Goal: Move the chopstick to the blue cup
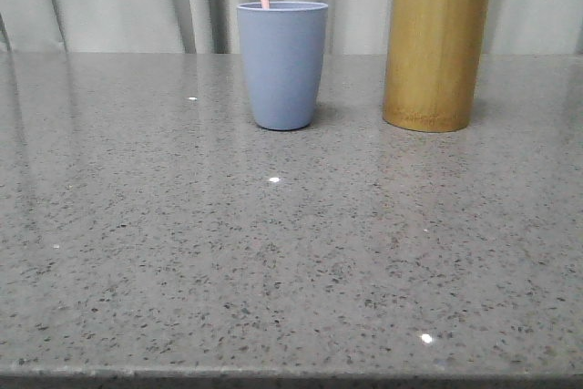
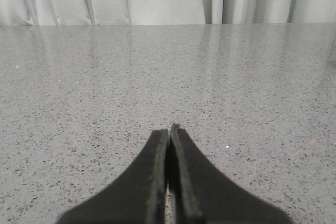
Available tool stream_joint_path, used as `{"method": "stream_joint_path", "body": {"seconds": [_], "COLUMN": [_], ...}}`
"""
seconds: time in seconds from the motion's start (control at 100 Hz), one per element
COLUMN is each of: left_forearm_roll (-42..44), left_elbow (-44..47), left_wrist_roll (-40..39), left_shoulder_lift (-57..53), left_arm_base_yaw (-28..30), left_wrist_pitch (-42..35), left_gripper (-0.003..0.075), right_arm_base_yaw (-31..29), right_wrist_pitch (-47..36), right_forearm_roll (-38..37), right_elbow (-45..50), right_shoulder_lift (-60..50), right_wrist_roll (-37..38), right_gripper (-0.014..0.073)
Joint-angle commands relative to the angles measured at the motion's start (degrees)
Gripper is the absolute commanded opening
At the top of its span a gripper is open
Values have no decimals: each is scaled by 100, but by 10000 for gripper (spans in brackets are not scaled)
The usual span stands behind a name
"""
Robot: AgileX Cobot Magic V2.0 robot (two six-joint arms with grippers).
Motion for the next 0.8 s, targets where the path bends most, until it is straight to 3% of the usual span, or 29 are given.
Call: {"method": "stream_joint_path", "body": {"seconds": [0.0,0.79], "left_forearm_roll": [-50,-50], "left_elbow": [56,56], "left_wrist_roll": [-62,-62], "left_shoulder_lift": [-206,-195], "left_arm_base_yaw": [27,27], "left_wrist_pitch": [-490,-490], "left_gripper": [-19,-19], "right_arm_base_yaw": [-26,-61], "right_wrist_pitch": [-460,-3157], "right_forearm_roll": [-93,-93], "right_elbow": [42,2986], "right_shoulder_lift": [25,-1399], "right_wrist_roll": [-19,-19], "right_gripper": [-105,-105]}}
